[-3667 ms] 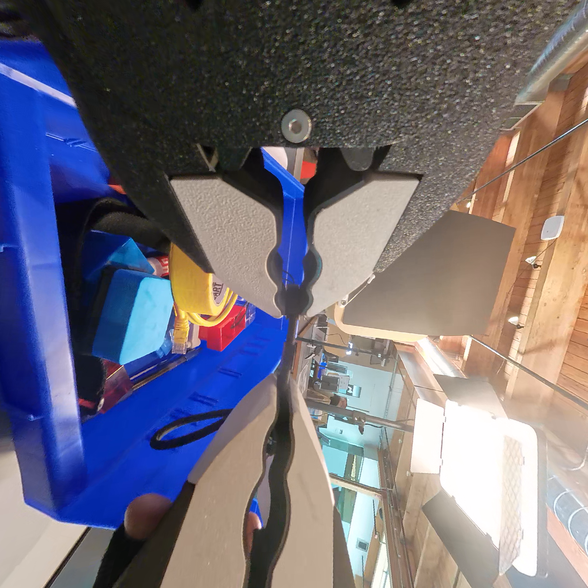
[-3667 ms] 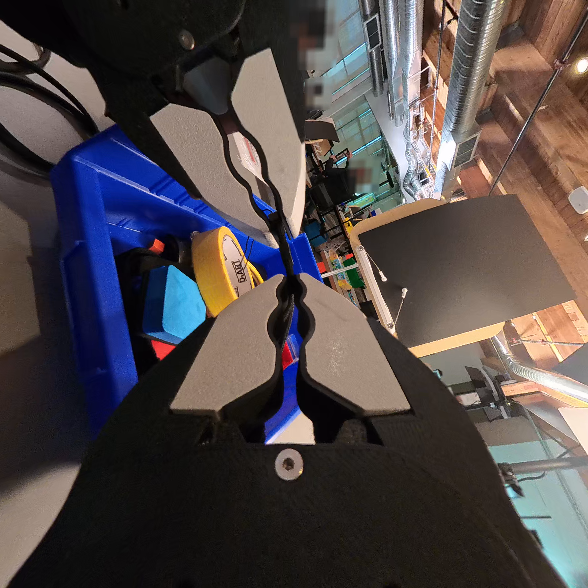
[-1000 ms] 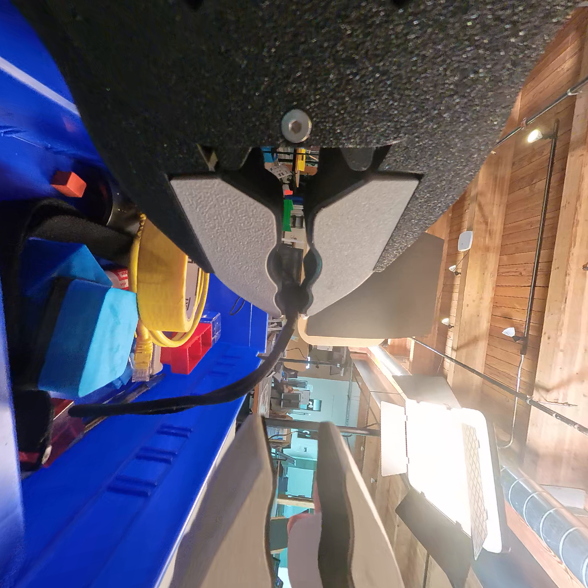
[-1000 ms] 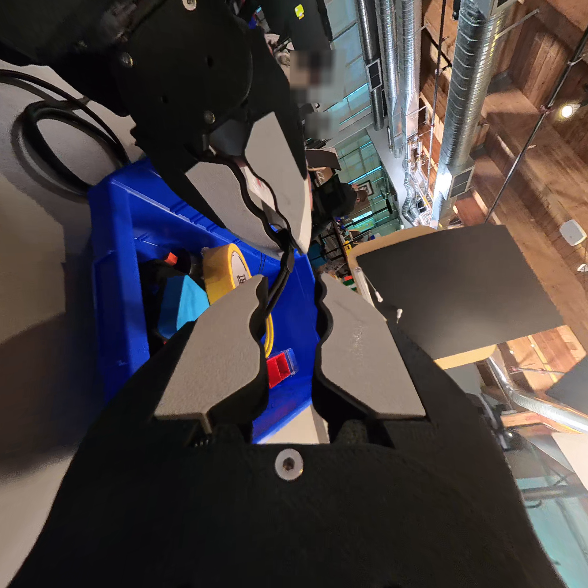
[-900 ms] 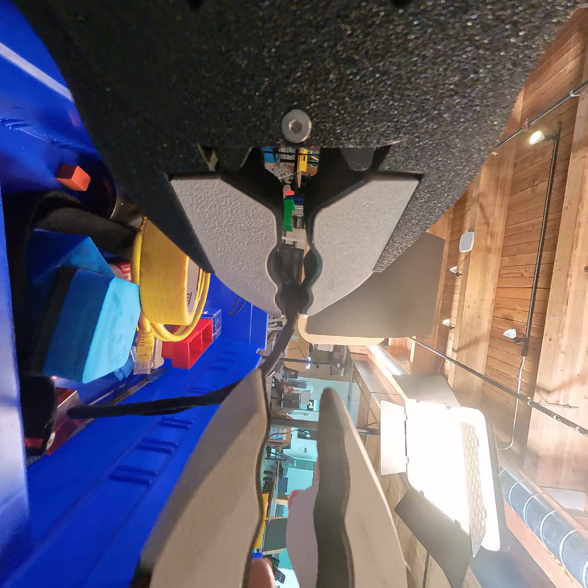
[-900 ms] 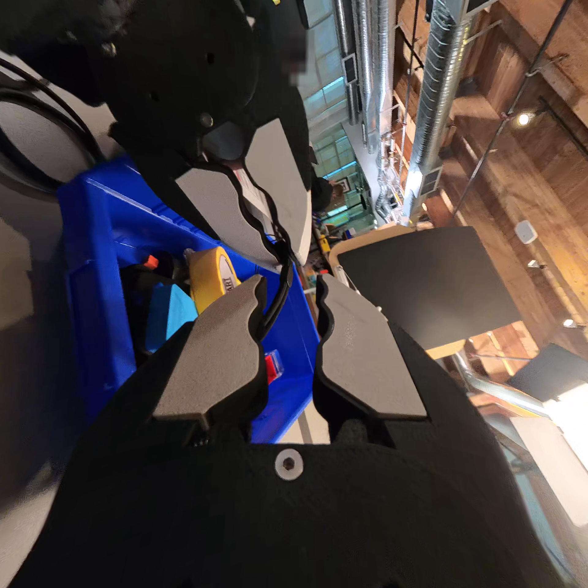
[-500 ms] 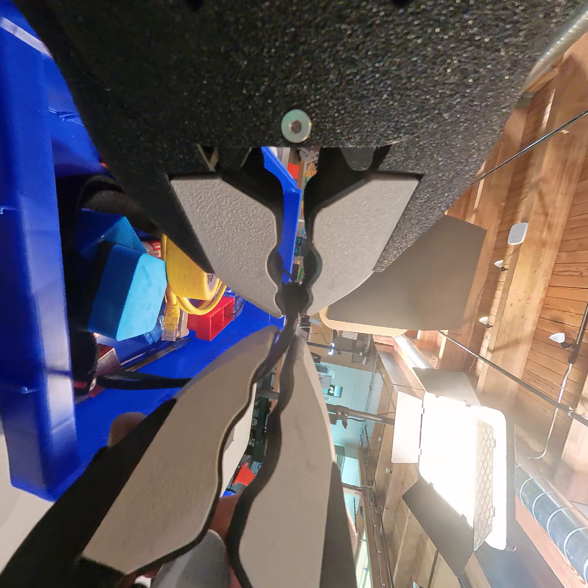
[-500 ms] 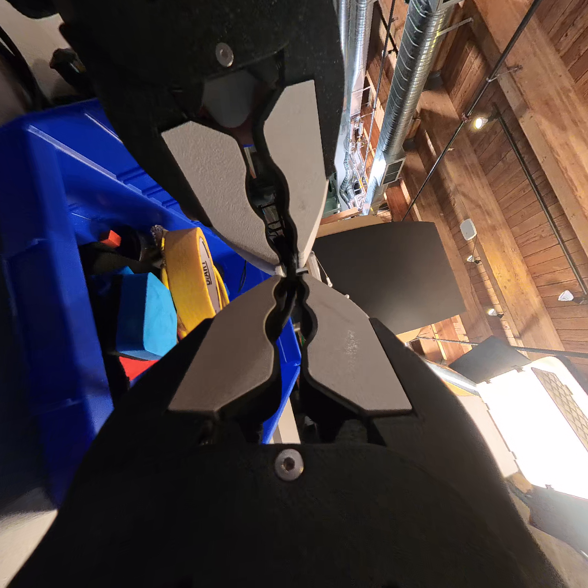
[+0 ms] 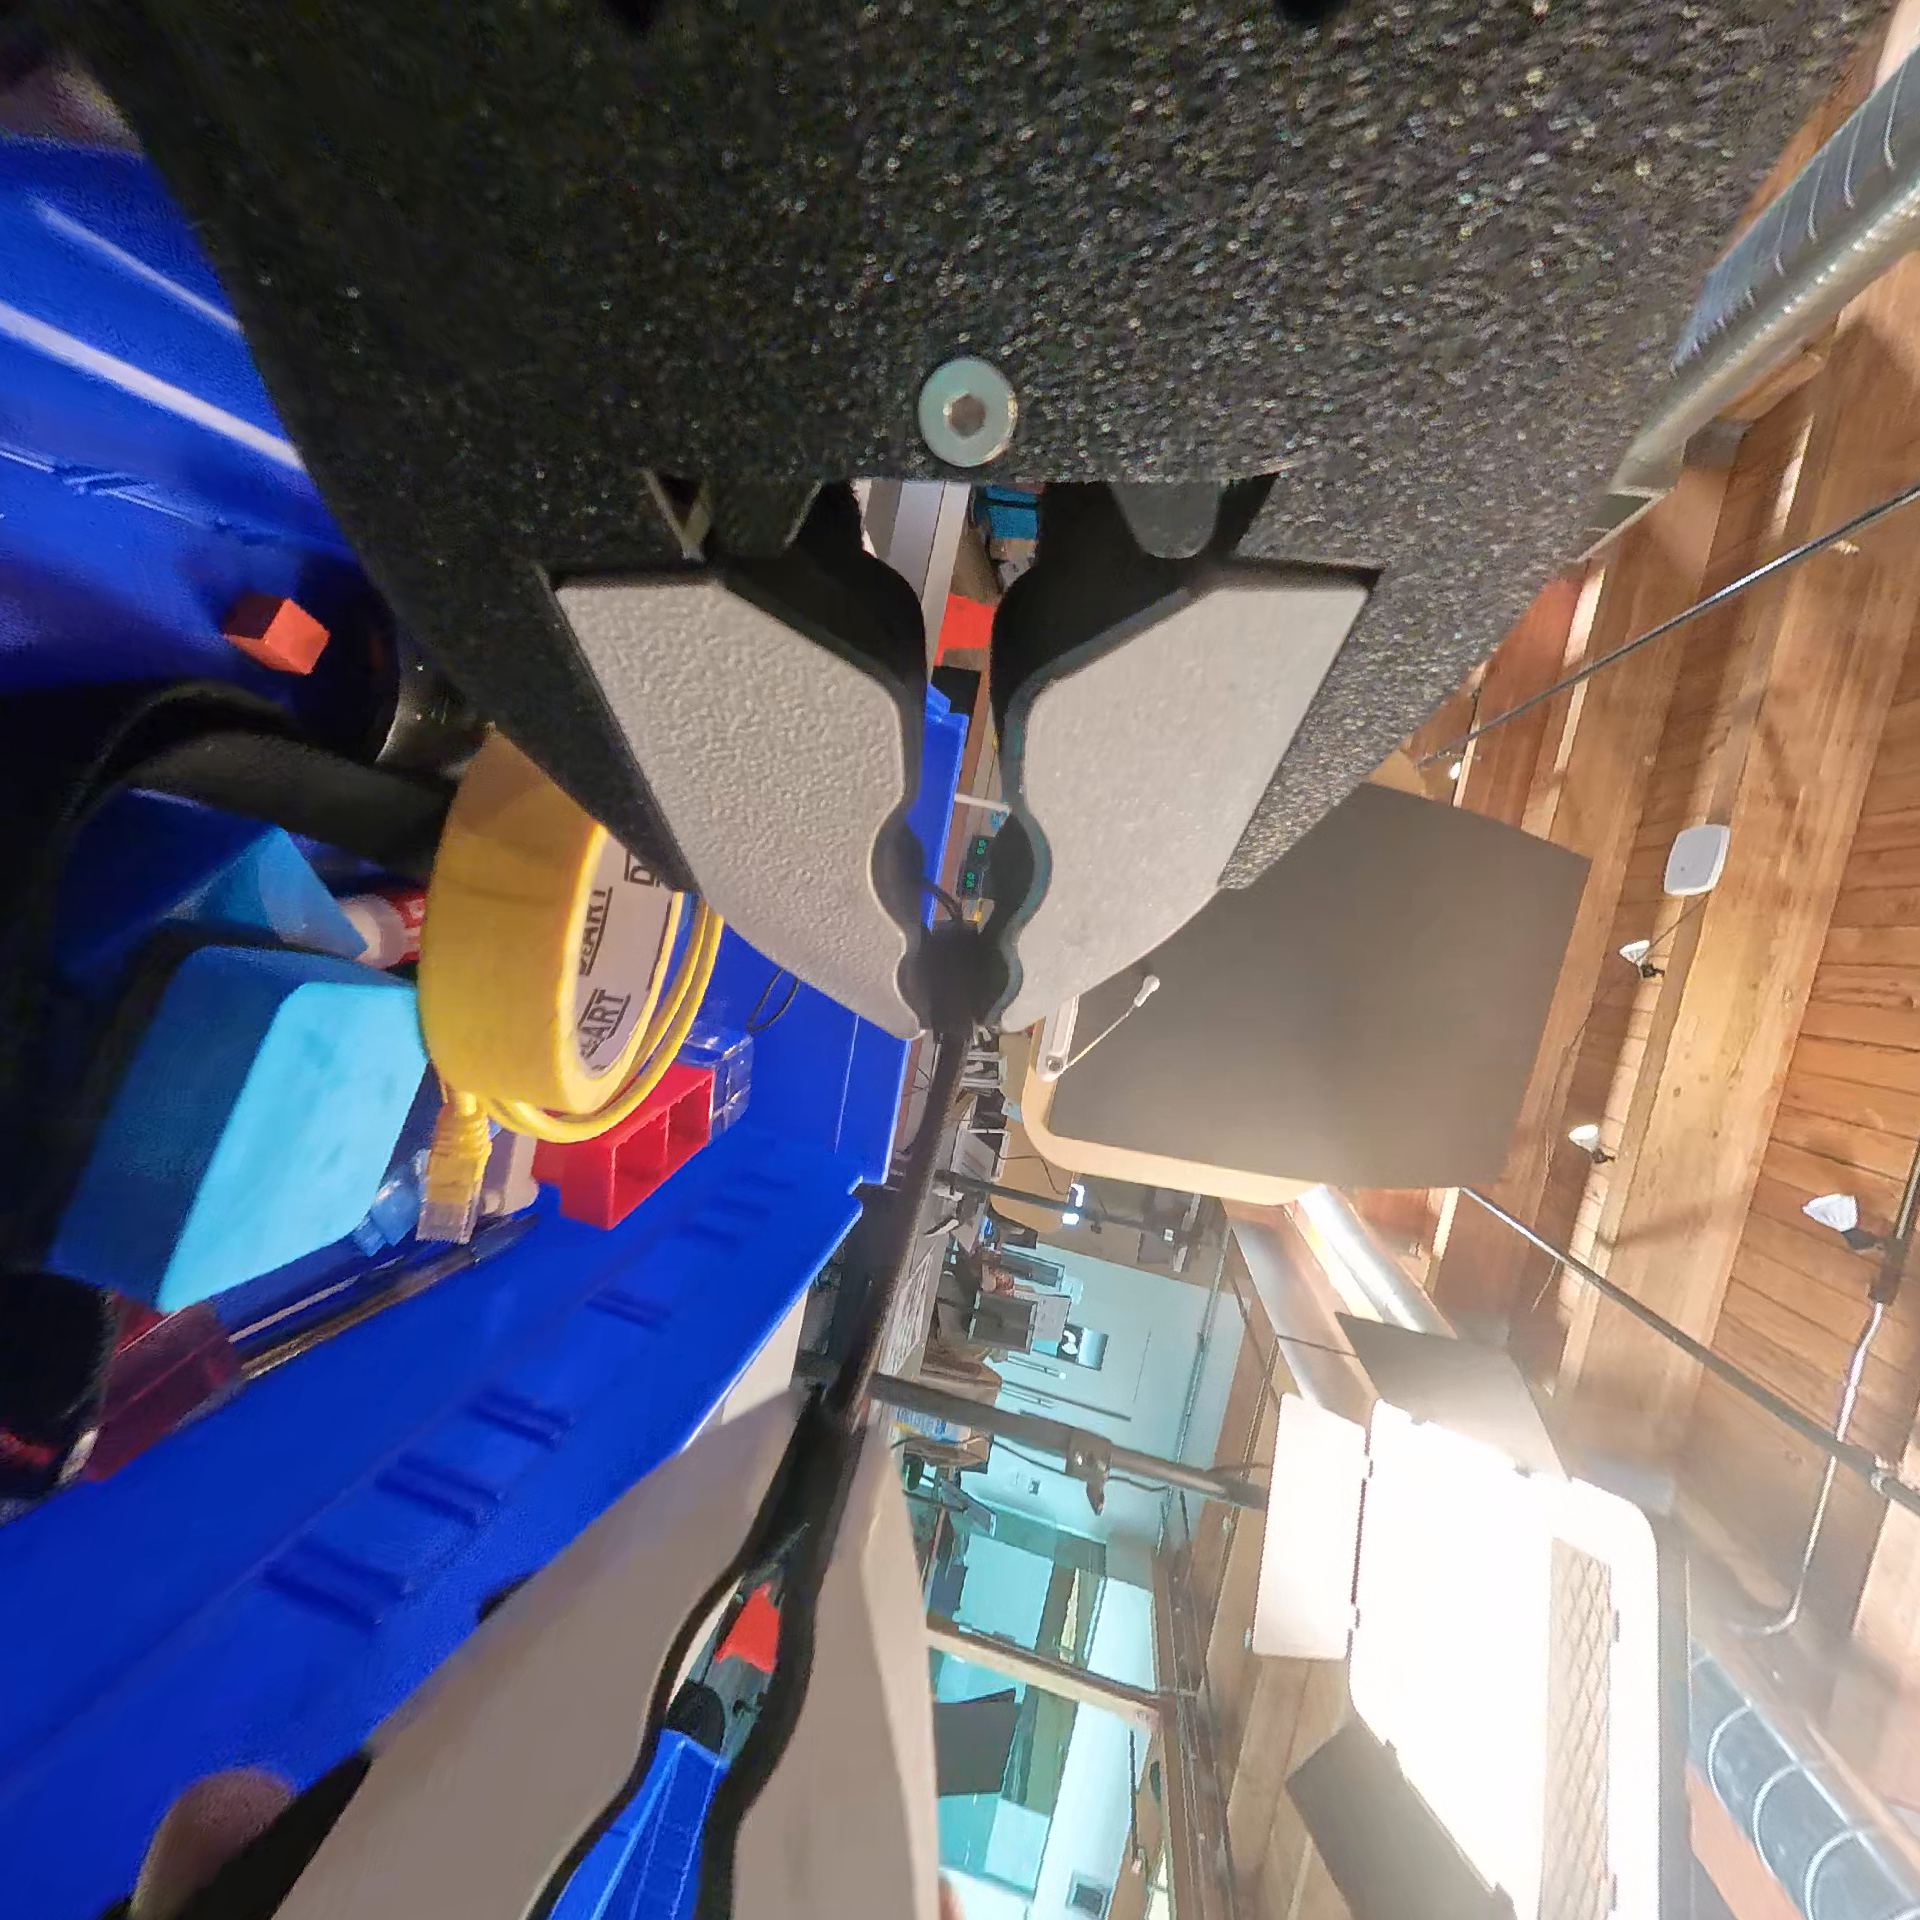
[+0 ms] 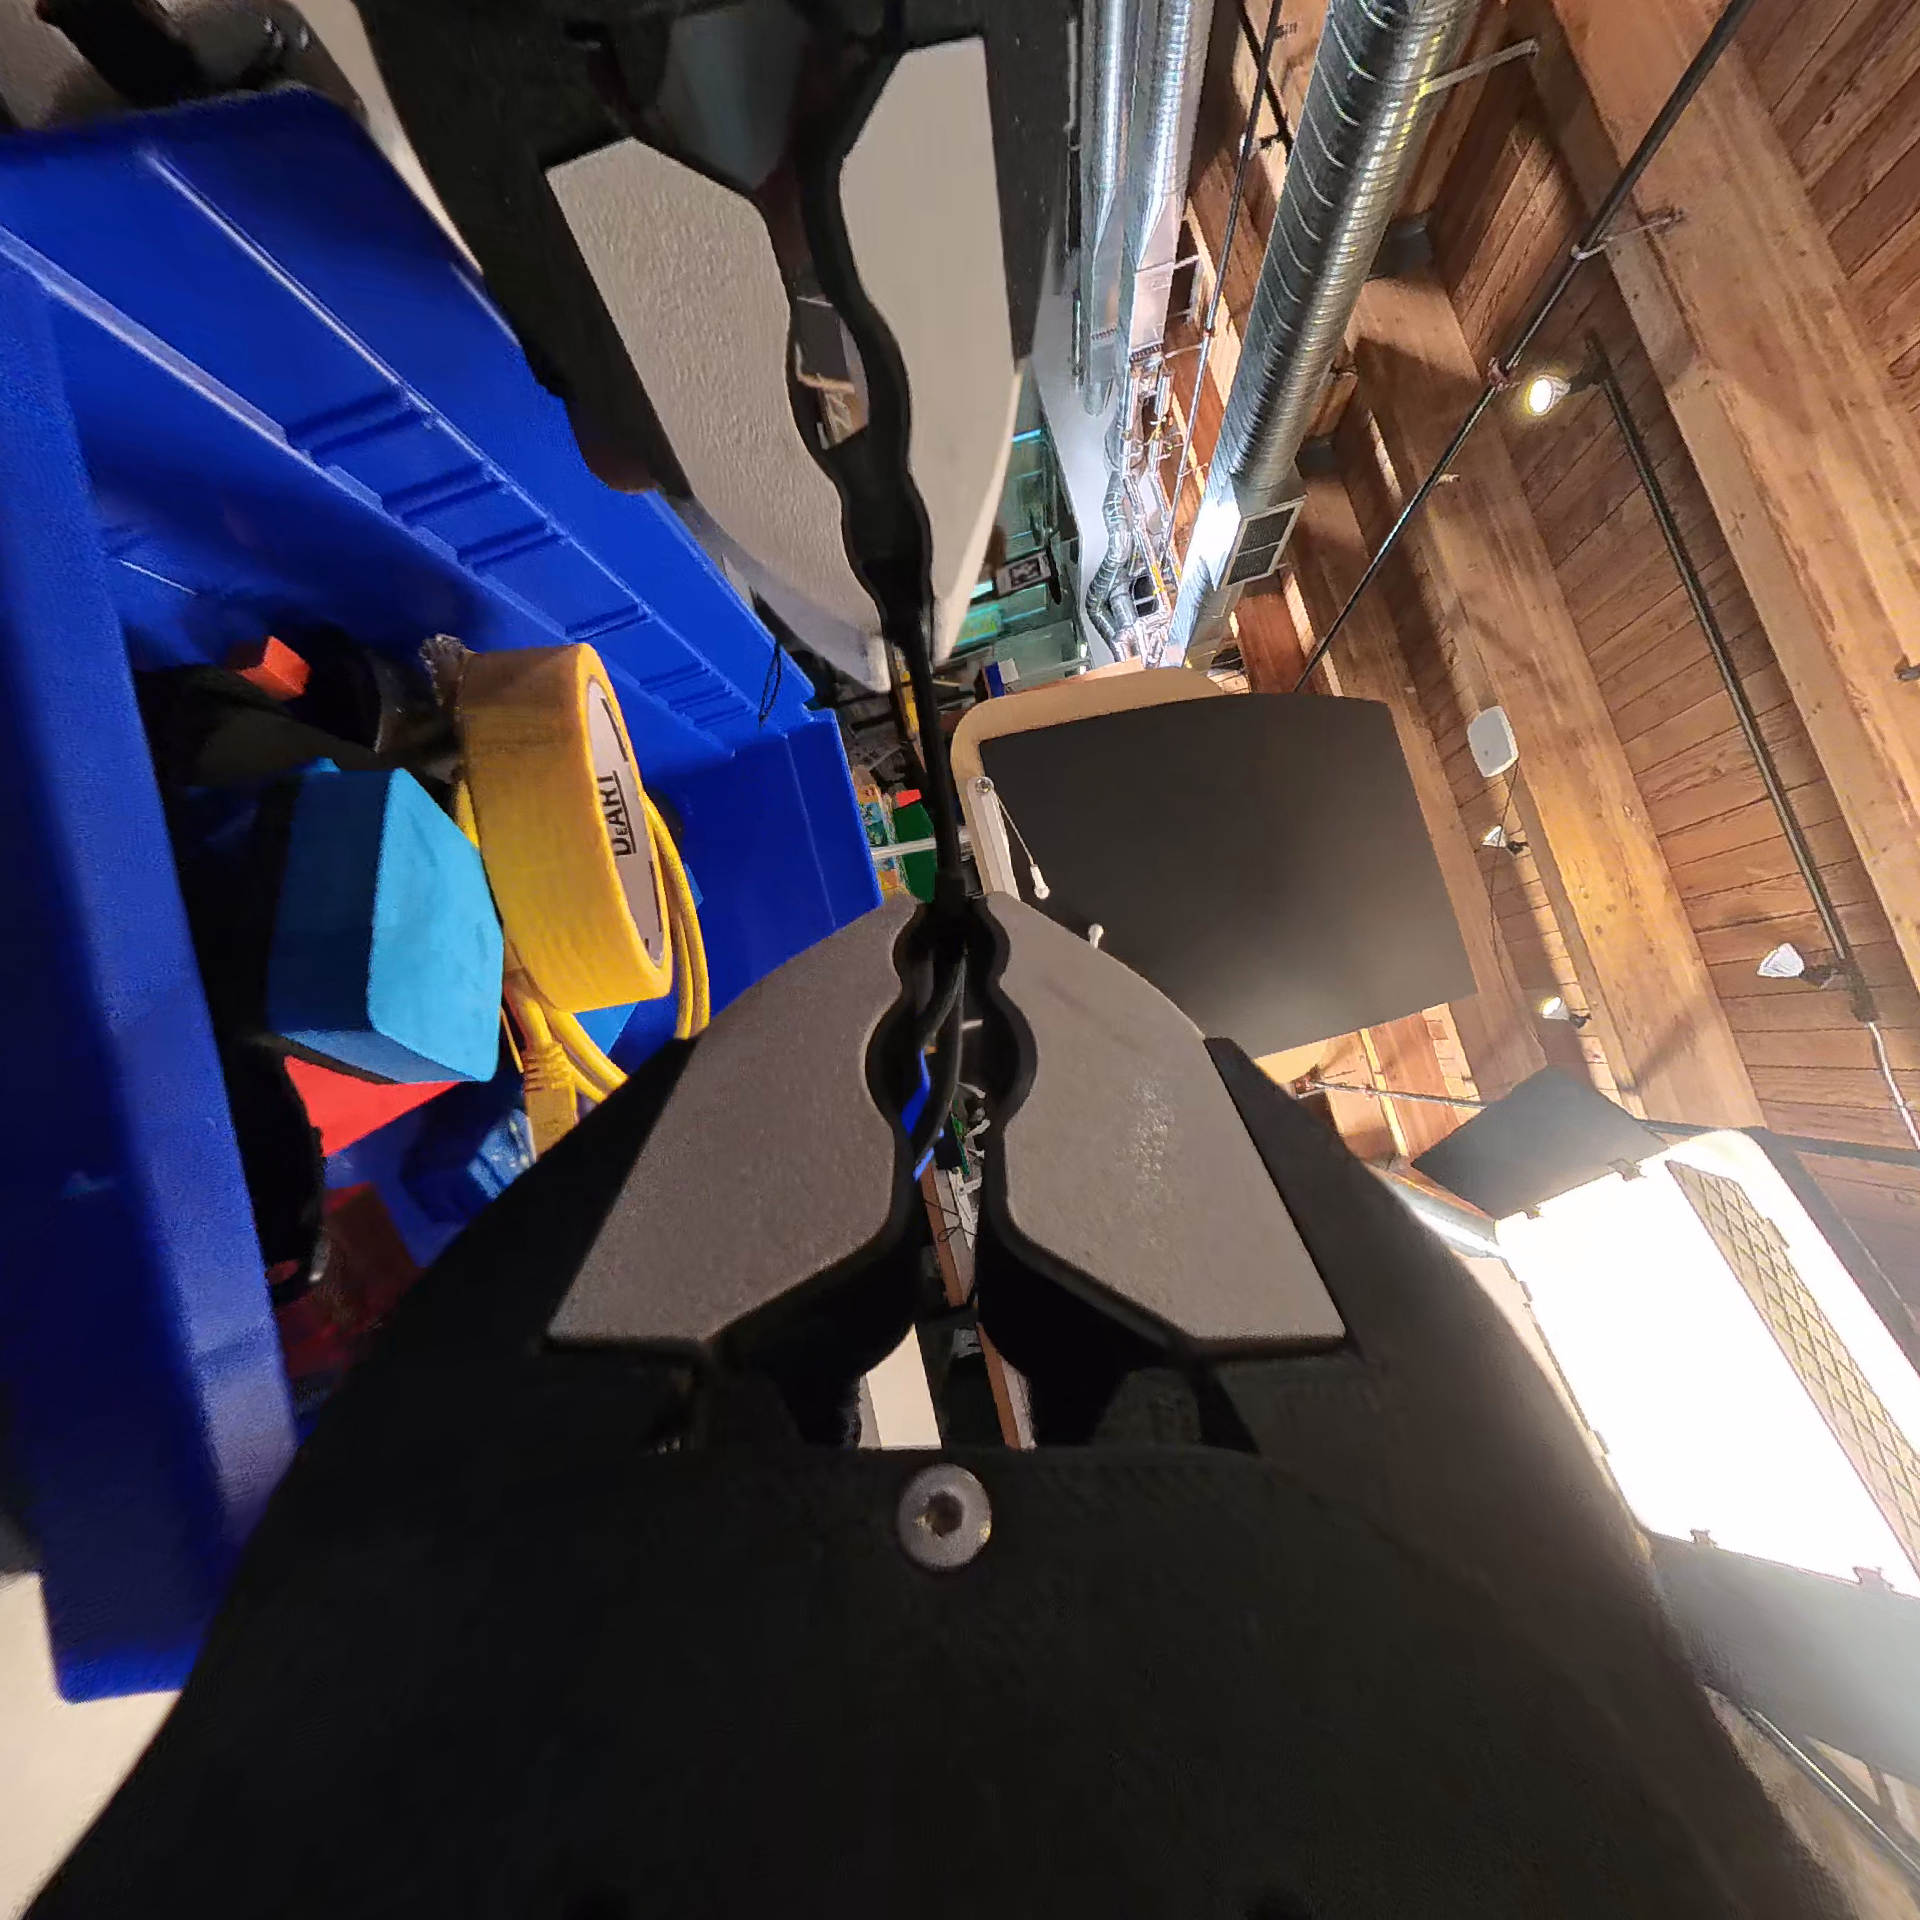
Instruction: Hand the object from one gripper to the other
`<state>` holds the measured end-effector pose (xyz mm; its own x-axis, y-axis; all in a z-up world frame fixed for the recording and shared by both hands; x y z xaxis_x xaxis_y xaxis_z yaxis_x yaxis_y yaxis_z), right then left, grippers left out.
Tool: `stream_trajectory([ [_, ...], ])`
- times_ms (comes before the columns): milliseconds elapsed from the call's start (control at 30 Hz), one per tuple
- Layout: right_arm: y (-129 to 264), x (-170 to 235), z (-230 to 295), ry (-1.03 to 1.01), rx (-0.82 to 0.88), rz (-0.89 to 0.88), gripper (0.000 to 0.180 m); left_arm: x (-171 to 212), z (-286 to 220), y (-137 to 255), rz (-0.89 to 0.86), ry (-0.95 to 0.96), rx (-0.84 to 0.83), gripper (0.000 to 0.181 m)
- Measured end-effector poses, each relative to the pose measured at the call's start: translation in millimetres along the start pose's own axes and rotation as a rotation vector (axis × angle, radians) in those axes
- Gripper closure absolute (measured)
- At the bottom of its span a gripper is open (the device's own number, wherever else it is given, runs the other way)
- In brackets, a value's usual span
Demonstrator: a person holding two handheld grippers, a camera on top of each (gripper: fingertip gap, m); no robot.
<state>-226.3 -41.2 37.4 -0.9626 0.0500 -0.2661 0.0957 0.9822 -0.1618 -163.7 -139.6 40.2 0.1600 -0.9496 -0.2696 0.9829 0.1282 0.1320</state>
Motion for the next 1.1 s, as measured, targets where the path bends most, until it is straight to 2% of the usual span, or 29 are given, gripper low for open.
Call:
stream_trajectory([
  [367, 4.3, 19.2, -15.7, -0.018, 0.016, 0.025, 0.175, 41.0, 23.2, 10.6, 0.099, 0.104, -0.063, 0.172],
  [600, 5.3, 22.2, -17.6, -0.003, 0.02, 0.031, 0.175, 42.1, 18.0, 6.7, 0.097, 0.134, -0.021, 0.173],
  [700, 5.6, 24.9, -18.6, 0.005, 0.024, 0.042, 0.175, 38.4, 11.8, 5.0, 0.057, 0.187, 0.046, 0.168],
  [800, 5.6, 27.2, -19.1, 0.009, 0.024, 0.051, 0.175, 29.4, 9.6, 6.5, 0.008, 0.272, 0.137, 0.144],
  [967, 4.8, 20.5, -14.1, 0.042, 0.014, 0.037, 0.175, -6.0, 6.2, 10.3, -0.129, 0.319, 0.214, 0.138],
  [1100, 4.9, 20.5, -13.7, 0.066, 0.017, 0.043, 0.175, -20.0, -1.5, 9.9, -0.136, 0.277, 0.252, 0.133],
])
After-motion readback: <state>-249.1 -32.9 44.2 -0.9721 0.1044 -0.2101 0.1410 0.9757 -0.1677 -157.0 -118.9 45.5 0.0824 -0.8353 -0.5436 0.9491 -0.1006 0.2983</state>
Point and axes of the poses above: each gripper's, where its closed fingertips meet, y back along the fingers, x out of its underside, z = x × y across the jaws, the point moved 5 cm from there along y, back along the fingers, and after that the axes turned 6 degrees about x, right-handed, at the moved point
